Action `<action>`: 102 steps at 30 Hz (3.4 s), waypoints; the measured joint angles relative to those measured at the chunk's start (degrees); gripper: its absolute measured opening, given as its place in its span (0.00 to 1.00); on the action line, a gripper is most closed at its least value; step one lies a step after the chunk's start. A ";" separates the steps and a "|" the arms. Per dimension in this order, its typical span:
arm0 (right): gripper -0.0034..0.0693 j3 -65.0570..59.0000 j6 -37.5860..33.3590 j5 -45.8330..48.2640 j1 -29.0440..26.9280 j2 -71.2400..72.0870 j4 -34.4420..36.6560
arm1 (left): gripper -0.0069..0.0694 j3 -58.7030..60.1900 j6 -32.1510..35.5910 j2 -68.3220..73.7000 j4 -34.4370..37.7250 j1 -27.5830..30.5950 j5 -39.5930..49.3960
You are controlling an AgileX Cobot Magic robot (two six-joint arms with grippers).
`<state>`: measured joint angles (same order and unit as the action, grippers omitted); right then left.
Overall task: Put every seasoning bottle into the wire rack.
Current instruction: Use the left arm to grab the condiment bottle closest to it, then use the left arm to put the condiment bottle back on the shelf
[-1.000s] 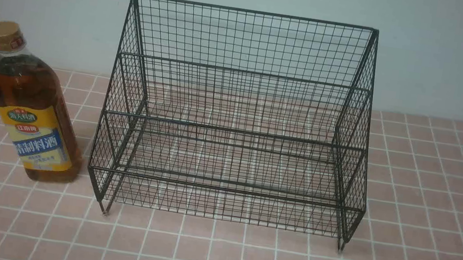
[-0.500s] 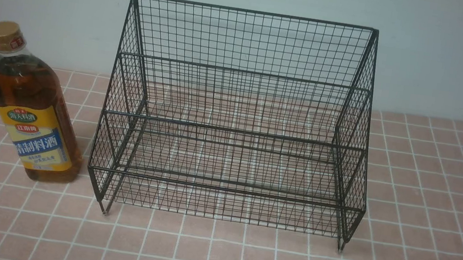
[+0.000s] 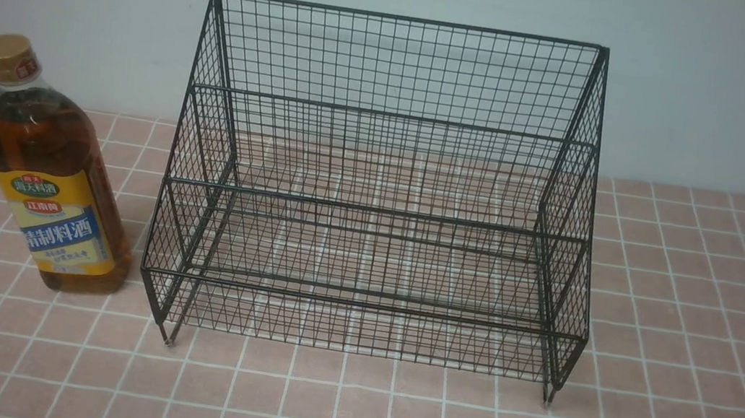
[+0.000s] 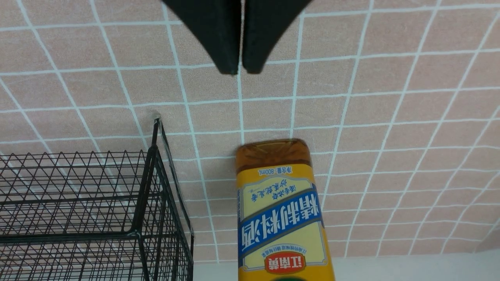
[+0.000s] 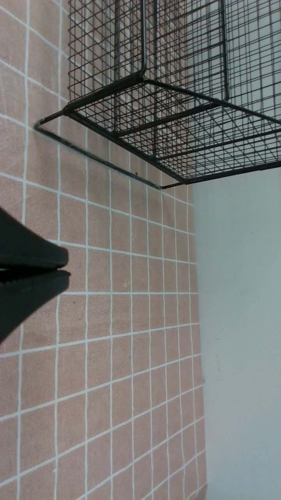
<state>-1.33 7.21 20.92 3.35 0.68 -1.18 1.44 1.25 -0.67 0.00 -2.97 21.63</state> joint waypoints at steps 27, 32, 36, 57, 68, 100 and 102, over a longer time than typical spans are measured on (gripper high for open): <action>0.03 0.00 0.00 0.00 0.00 0.00 0.00 | 0.08 -9.52 -0.24 16.39 10.81 0.00 -45.88; 0.03 0.00 0.00 0.00 0.00 0.00 0.00 | 0.11 -17.04 -0.02 34.48 5.75 0.00 -45.76; 0.03 0.00 0.00 0.00 0.00 0.00 0.00 | 0.19 -21.28 -0.02 45.17 5.36 0.00 -45.93; 0.03 0.00 0.00 0.00 0.00 0.00 0.00 | 0.82 -37.23 2.76 71.43 12.89 0.00 -48.42; 0.03 0.00 0.00 0.00 0.00 0.00 0.00 | 0.82 -38.83 5.11 77.34 14.53 0.00 -51.66; 0.03 0.00 0.00 0.00 0.00 0.00 0.00 | 0.49 -47.79 5.42 75.26 12.37 0.52 -38.14; 0.03 0.00 0.00 0.00 0.00 0.00 0.00 | 0.49 -52.11 5.42 74.00 12.24 0.47 -35.68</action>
<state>-1.33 7.21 20.92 3.35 0.68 -1.18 -50.68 6.67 73.33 12.24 -2.50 -14.05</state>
